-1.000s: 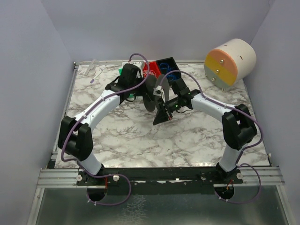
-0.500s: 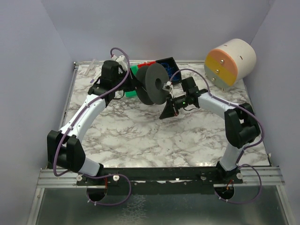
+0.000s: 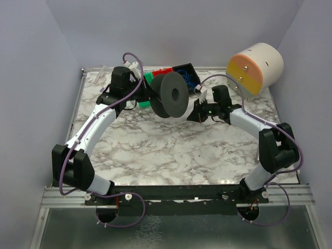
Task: Wrap the cables
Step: Wrap the cable around the cable reel.
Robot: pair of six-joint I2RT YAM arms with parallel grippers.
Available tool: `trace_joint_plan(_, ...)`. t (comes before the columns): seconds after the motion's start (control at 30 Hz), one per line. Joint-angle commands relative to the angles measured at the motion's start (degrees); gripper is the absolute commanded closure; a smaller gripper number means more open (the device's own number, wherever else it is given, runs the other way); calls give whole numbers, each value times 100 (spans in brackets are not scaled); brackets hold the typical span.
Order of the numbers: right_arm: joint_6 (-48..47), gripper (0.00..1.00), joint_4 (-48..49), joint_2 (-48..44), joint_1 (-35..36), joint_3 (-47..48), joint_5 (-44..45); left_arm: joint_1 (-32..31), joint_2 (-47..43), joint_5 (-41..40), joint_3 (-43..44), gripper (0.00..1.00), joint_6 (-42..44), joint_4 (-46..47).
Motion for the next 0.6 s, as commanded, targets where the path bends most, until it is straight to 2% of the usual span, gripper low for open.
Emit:
trace_joint_plan(0.0,311,100,525,-316,-185,-200,1674,58,-258,414,315,100,97,159)
trace_joint_plan(0.4,565,100,712,-542,-426,-120,2970,-152,-135,752,358,100,864,-568)
trace_joint_plan(0.57,560,99,957,-534,-533,39,2981,-503,-221,709,289,100,1261,-803)
